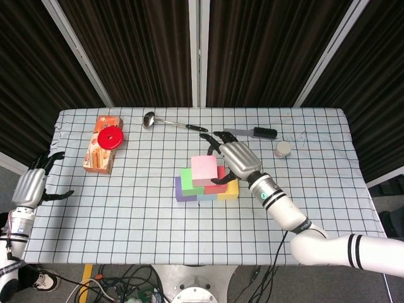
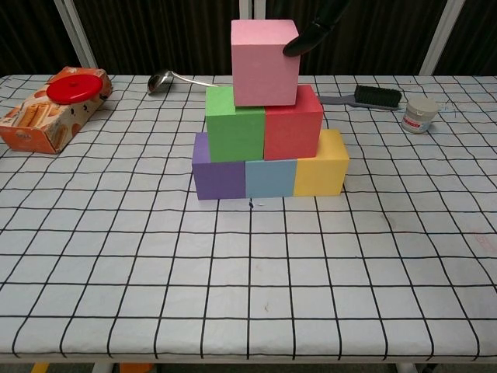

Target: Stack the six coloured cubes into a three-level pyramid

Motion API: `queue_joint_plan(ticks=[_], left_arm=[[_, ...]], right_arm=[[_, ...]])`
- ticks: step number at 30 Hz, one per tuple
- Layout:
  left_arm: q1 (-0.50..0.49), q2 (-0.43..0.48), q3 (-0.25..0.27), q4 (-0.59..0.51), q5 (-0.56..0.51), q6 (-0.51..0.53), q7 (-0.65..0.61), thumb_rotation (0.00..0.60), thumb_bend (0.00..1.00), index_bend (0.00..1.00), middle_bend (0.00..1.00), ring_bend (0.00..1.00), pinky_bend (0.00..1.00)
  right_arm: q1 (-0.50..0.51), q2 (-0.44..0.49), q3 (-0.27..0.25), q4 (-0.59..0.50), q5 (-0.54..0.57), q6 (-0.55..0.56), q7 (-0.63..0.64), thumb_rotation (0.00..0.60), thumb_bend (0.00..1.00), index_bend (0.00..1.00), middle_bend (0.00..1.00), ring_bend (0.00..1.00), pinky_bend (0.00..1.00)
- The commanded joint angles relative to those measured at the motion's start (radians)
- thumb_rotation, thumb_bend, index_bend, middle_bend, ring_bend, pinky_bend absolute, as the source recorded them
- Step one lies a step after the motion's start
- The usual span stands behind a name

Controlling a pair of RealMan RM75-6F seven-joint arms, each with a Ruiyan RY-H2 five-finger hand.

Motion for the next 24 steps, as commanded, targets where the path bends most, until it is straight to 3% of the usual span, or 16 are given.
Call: queue_joint_plan(ticks=[1,24], left_arm=[[0.000,0.000,0.000,-0.001,0.000,0.001,0.000,0.600,0.00,0.12,0.18,0.03,0.11],[-0.007,0.011,0.015,-0.005,0.025,-0.009,-0.016,0.600,0.00,0.12,0.17,0.03,0.11]], right_arm=[[-0.001,-0.001,-0.001,-0.002,-0.005,0.005,0.002,0.600,0.17,0.00,0.50,0.04,0.00],[0.008,-0.010,-0.020,0.008,-0.040,0.000,0.004,0.600,0.17,0.00,0.50,0.04,0.00]])
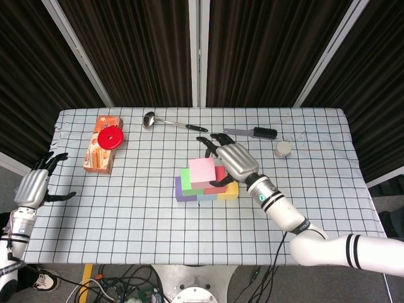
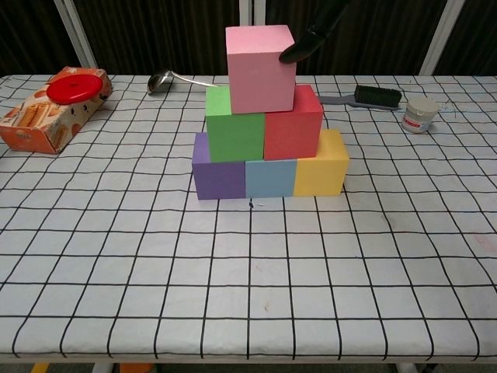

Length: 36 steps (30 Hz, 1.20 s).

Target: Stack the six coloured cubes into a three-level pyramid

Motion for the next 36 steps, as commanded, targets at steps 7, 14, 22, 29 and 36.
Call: queue_joint_plan(ticks=[7,14,22,29,36], left_arm=[[0.000,-0.002,-0.001,0.003,-0.001,0.004,-0.001,0.600,0.00,0.12,0.17,0.03,0.11],[0.000,-0.005,0.001,0.007,-0.004,0.003,0.002,0.600,0.00,0.12,0.17,0.03,0.11],[0.000,-0.008,-0.001,0.019,-0.011,-0.001,-0.006,0.600,0.00,0.12,0.17,0.03,0.11],[0.001,-0.008,0.000,0.020,-0.012,-0.001,-0.007,0.600,0.00,0.12,0.17,0.02,0.11],[-0.001,-0.009,0.000,0.018,-0.012,-0.003,-0.004,0.600,0.00,0.12,0.17,0.02,0.11]], right_arm=[[0.001,-0.005,0.001,0.003,-0.003,0.005,0.005,0.600,0.17,0.00,0.50,0.04,0.00],[0.002,-0.010,-0.003,0.007,-0.003,0.012,-0.001,0.600,0.17,0.00,0.49,0.04,0.00],[0.006,-0.014,-0.006,0.011,0.009,0.010,-0.006,0.600,0.17,0.00,0.49,0.04,0.00],[0.011,-0.016,-0.011,0.010,0.019,0.006,-0.013,0.600,0.17,0.00,0.49,0.04,0.00],[0.010,-0.004,-0.013,0.005,0.023,-0.003,-0.008,0.600,0.12,0.00,0.30,0.00,0.00]])
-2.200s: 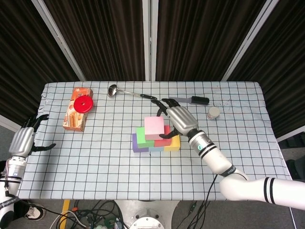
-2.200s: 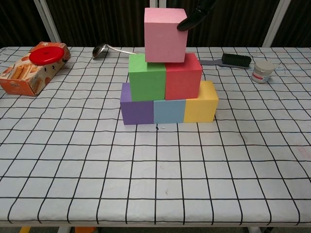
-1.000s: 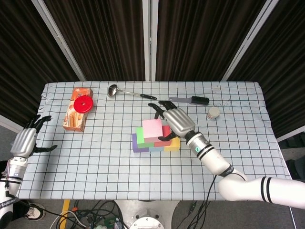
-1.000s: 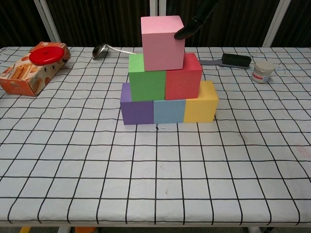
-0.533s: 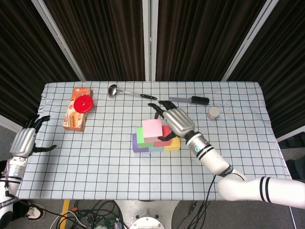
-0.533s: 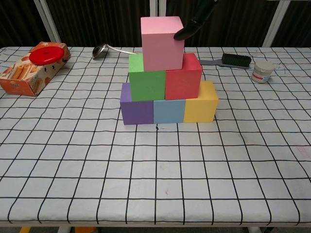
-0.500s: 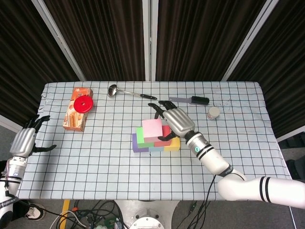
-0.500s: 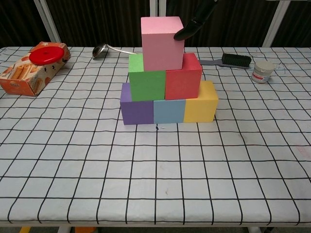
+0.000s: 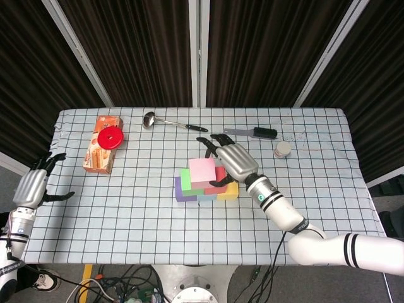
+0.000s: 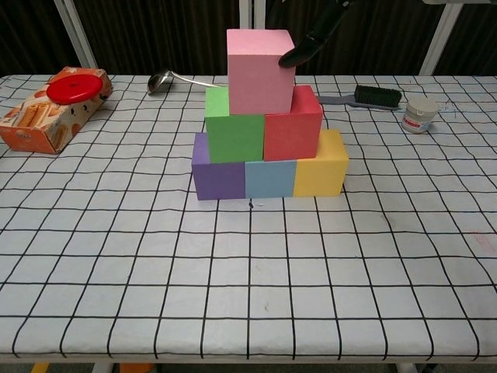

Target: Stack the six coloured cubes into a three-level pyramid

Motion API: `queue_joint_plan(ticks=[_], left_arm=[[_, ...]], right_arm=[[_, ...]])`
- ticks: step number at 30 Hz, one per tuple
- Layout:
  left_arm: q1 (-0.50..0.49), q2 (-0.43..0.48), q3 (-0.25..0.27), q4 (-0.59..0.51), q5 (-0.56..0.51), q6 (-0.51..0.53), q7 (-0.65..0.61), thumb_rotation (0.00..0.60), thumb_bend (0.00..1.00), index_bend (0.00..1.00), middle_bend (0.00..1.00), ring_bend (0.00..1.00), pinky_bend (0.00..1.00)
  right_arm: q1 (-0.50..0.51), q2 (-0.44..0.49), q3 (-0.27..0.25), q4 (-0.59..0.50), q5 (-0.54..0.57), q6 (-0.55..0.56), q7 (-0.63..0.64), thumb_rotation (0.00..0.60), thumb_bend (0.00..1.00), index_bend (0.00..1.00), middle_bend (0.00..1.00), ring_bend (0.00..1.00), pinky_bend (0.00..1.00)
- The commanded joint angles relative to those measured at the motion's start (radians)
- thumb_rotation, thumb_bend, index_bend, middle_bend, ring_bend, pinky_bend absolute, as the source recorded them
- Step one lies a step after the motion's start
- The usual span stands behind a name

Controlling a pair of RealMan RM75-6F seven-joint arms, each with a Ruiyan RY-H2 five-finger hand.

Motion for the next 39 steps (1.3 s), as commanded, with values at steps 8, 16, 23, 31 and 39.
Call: queue_joint_plan(ticks=[8,16,23,31,39], left_arm=[[0.000,0.003,-0.003,-0.007,0.000,0.005,0.001,0.600,0.00,0.12,0.17,0.02,0.11],[0.014,0.012,-0.004,-0.023,0.032,0.063,0.003,0.600,0.00,0.12,0.16,0.02,0.11],[0.048,0.004,0.009,-0.014,0.085,0.176,0.110,0.600,0.00,0.12,0.13,0.02,0.11],[0.118,0.011,0.048,-0.056,0.123,0.289,0.274,0.600,0.00,0.12,0.11,0.00,0.11],[0.168,0.038,0.103,-0.102,0.145,0.303,0.368,0.600,0.00,0.12,0.07,0.00,0.11]], right_arm=[[-0.010,0.009,0.011,-0.006,-0.025,-0.006,0.033,0.600,0.09,0.00,0.13,0.00,0.00],[-0.086,0.086,0.025,-0.075,-0.130,0.056,0.094,0.600,0.04,0.00,0.03,0.00,0.00],[-0.312,0.204,-0.137,-0.127,-0.375,0.354,-0.099,0.600,0.03,0.00,0.00,0.00,0.00],[-0.621,0.148,-0.296,0.025,-0.517,0.676,-0.107,0.600,0.03,0.00,0.00,0.00,0.00],[-0.798,0.047,-0.339,0.234,-0.565,0.780,0.042,0.600,0.03,0.00,0.00,0.00,0.00]])
